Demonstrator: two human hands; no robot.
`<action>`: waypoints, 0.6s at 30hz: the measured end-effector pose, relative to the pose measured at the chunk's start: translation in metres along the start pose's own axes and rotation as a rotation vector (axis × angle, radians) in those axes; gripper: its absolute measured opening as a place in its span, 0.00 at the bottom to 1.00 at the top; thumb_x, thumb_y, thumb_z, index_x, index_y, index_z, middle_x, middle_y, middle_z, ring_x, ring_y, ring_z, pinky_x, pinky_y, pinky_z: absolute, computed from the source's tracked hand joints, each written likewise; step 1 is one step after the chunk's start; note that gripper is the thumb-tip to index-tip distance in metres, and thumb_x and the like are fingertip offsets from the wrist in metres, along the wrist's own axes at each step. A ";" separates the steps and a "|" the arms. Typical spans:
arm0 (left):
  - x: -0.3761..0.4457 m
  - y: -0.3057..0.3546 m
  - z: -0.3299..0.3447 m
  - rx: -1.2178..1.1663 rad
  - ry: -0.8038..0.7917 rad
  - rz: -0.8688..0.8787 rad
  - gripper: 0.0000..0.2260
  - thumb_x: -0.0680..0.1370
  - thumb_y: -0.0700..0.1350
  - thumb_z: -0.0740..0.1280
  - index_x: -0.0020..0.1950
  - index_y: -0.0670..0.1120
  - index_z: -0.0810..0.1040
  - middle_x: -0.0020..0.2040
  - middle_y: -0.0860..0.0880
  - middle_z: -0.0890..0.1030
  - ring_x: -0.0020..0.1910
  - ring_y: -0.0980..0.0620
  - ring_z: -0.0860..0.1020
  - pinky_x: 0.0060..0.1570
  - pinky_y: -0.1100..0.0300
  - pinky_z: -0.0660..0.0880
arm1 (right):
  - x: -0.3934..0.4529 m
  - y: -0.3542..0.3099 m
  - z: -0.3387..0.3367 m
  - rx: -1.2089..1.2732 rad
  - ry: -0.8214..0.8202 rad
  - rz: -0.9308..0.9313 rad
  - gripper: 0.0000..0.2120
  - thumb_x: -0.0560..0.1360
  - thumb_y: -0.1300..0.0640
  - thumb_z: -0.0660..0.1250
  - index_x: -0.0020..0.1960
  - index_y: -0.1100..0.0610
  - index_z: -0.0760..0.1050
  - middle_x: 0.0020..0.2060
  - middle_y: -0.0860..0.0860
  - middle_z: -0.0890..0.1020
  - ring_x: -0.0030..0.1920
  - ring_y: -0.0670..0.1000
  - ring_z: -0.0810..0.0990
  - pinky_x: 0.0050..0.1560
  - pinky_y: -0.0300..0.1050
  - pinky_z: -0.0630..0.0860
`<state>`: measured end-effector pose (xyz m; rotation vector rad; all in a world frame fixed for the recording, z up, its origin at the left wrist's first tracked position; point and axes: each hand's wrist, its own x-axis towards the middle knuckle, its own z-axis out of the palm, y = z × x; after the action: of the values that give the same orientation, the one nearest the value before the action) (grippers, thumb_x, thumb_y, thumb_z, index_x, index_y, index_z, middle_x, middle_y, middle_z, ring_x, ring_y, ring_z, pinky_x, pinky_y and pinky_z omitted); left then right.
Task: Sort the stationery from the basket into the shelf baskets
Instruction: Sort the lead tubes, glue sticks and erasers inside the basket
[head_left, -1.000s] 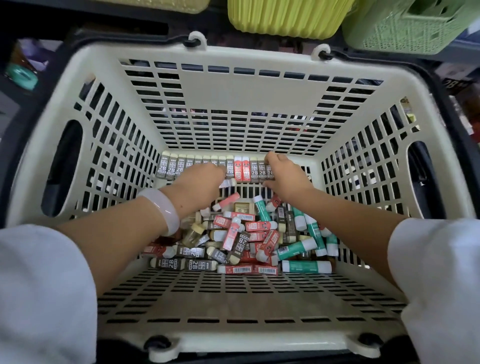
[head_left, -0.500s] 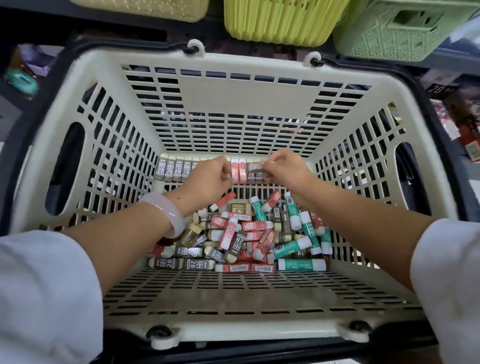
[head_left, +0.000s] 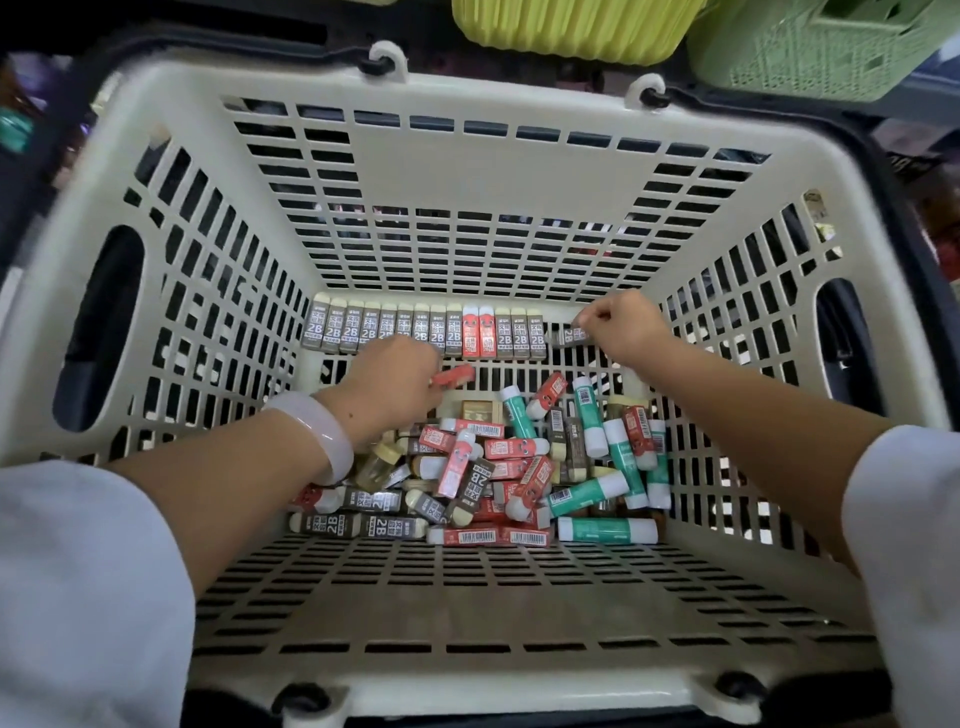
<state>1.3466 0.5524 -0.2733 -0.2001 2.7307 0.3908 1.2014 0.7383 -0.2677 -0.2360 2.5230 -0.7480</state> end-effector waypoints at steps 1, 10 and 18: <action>0.001 -0.001 -0.001 -0.069 0.008 -0.035 0.07 0.77 0.46 0.62 0.47 0.43 0.73 0.33 0.51 0.71 0.31 0.54 0.71 0.29 0.62 0.66 | 0.002 -0.001 -0.002 -0.082 -0.031 -0.031 0.10 0.79 0.61 0.58 0.51 0.60 0.79 0.30 0.47 0.73 0.25 0.45 0.65 0.18 0.30 0.62; 0.001 0.002 -0.001 -0.281 0.040 -0.063 0.03 0.78 0.42 0.59 0.45 0.44 0.68 0.34 0.50 0.71 0.32 0.52 0.70 0.27 0.60 0.62 | 0.004 -0.004 0.009 0.053 -0.006 -0.086 0.07 0.76 0.60 0.64 0.53 0.57 0.77 0.46 0.51 0.78 0.41 0.48 0.79 0.39 0.40 0.77; 0.002 0.004 -0.004 -0.331 0.056 -0.085 0.03 0.78 0.43 0.60 0.46 0.44 0.69 0.32 0.51 0.71 0.30 0.54 0.69 0.27 0.60 0.64 | -0.004 -0.003 0.029 0.409 0.179 0.104 0.09 0.77 0.66 0.61 0.54 0.55 0.69 0.44 0.48 0.74 0.47 0.54 0.81 0.51 0.53 0.79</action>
<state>1.3423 0.5544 -0.2698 -0.4184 2.6836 0.8227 1.2197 0.7238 -0.2850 0.1060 2.4496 -1.2640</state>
